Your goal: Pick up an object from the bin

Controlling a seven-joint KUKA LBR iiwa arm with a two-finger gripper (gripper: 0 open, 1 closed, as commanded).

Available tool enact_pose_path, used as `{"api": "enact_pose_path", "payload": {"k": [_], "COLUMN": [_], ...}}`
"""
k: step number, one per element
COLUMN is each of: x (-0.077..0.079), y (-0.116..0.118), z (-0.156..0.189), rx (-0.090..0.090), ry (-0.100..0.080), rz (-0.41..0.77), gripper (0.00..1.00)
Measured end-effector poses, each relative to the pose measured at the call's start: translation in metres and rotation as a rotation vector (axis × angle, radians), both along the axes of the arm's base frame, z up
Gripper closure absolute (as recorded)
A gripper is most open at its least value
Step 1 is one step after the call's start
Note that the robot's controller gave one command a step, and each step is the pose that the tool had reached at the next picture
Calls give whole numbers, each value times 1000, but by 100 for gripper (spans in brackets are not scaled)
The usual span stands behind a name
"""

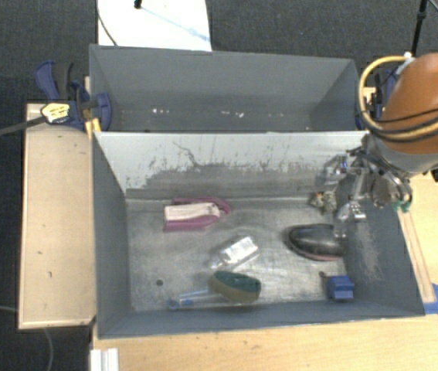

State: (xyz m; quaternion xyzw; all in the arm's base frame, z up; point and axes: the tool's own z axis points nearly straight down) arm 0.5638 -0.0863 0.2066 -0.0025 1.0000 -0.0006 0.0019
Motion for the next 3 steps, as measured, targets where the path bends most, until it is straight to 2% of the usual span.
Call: {"api": "enact_pose_path", "payload": {"k": [1, 2, 3], "x": [-16, -13, -5], "y": [-31, -30, -35], "z": [-124, -118, 18], "rx": [1, 0, -1], "ry": [9, 0, -6], "rz": [55, 59, 17], "gripper": [0, 100, 100]}}
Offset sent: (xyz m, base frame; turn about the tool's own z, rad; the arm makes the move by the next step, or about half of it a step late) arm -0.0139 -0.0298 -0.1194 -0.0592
